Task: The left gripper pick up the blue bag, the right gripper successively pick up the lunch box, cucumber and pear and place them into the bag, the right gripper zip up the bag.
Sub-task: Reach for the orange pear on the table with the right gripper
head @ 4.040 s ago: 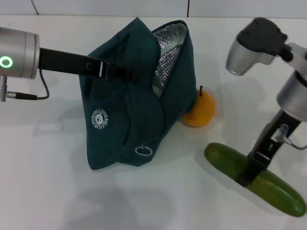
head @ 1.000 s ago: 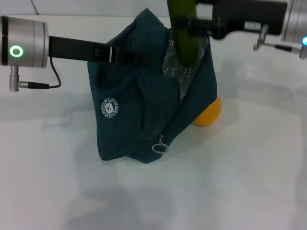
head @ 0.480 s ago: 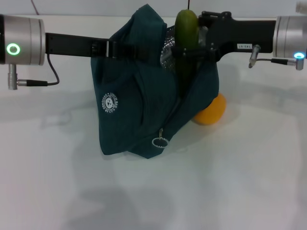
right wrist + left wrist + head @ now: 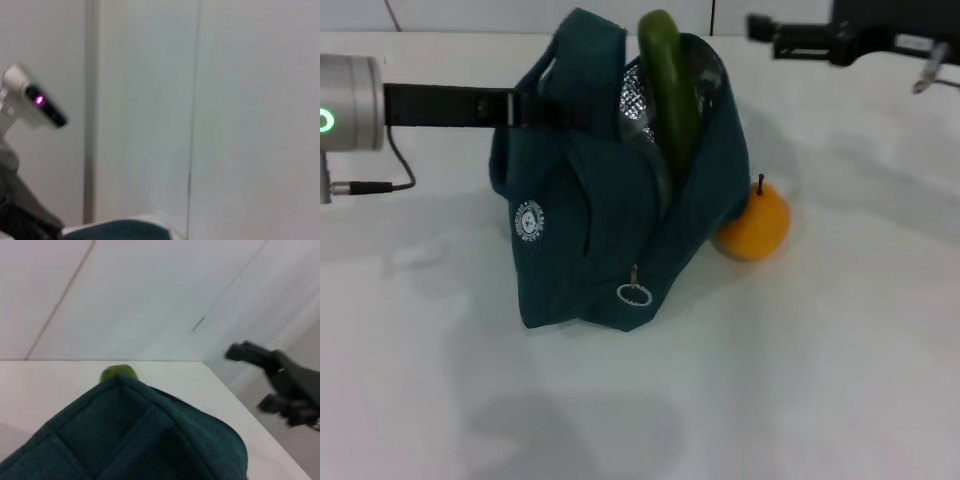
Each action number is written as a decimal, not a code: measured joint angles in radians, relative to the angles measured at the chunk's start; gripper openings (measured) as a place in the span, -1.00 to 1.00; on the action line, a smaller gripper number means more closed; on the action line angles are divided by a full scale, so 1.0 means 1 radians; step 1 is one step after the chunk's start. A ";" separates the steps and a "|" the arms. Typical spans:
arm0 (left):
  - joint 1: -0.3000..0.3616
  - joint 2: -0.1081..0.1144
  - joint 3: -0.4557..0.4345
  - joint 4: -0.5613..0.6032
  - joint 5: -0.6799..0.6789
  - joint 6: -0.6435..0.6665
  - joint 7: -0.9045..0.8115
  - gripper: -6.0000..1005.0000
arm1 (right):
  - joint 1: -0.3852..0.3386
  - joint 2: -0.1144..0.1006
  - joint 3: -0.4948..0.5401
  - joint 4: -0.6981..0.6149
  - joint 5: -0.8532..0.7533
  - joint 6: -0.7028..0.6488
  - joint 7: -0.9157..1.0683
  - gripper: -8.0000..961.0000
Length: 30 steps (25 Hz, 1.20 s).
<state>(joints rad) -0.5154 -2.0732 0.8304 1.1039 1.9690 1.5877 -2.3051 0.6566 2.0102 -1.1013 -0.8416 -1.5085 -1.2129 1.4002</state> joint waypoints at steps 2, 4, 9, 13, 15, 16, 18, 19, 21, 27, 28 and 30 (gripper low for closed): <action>0.014 0.000 -0.025 -0.007 0.000 -0.002 0.014 -0.91 | -0.043 -0.001 0.027 -0.049 0.010 -0.024 0.015 0.84; 0.025 -0.001 -0.048 -0.019 -0.001 -0.002 0.027 -0.91 | -0.080 0.000 0.049 -0.085 0.017 -0.041 0.026 0.84; 0.037 0.001 -0.091 -0.054 -0.002 0.000 0.056 -0.91 | -0.140 -0.007 0.067 -0.108 0.033 -0.058 0.044 0.83; 0.052 0.002 -0.118 -0.060 -0.002 0.001 0.076 -0.91 | -0.150 -0.010 0.066 -0.065 0.015 -0.053 0.044 0.83; 0.060 0.002 -0.120 -0.061 -0.002 0.000 0.081 -0.91 | -0.150 -0.011 0.060 -0.039 0.005 -0.057 0.044 0.83; 0.063 0.003 -0.122 -0.061 -0.002 0.000 0.083 -0.91 | -0.148 -0.011 0.058 -0.028 -0.002 -0.059 0.043 0.83; 0.067 0.003 -0.133 -0.063 -0.003 0.000 0.087 -0.91 | -0.141 -0.006 0.050 0.000 -0.028 -0.066 0.042 0.83; 0.068 0.003 -0.137 -0.065 -0.003 -0.001 0.090 -0.91 | -0.137 -0.003 0.041 0.018 -0.042 -0.068 0.038 0.83; 0.068 0.003 -0.141 -0.072 -0.003 -0.001 0.095 -0.91 | -0.133 -0.001 0.018 0.043 -0.052 -0.072 0.028 0.83; 0.066 0.007 -0.144 -0.087 -0.003 -0.002 0.106 -0.91 | -0.125 0.007 -0.046 0.120 -0.046 -0.062 -0.048 0.83; 0.066 0.007 -0.144 -0.087 -0.003 -0.002 0.107 -0.91 | -0.123 0.008 -0.048 0.128 -0.045 -0.061 -0.053 0.83; 0.066 0.006 -0.144 -0.087 -0.003 -0.002 0.107 -0.91 | -0.115 0.009 -0.050 0.154 -0.045 -0.058 -0.066 0.83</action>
<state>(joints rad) -0.4490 -2.0667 0.6863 1.0170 1.9662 1.5860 -2.1976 0.5414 2.0196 -1.1517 -0.6881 -1.5532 -1.2710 1.3345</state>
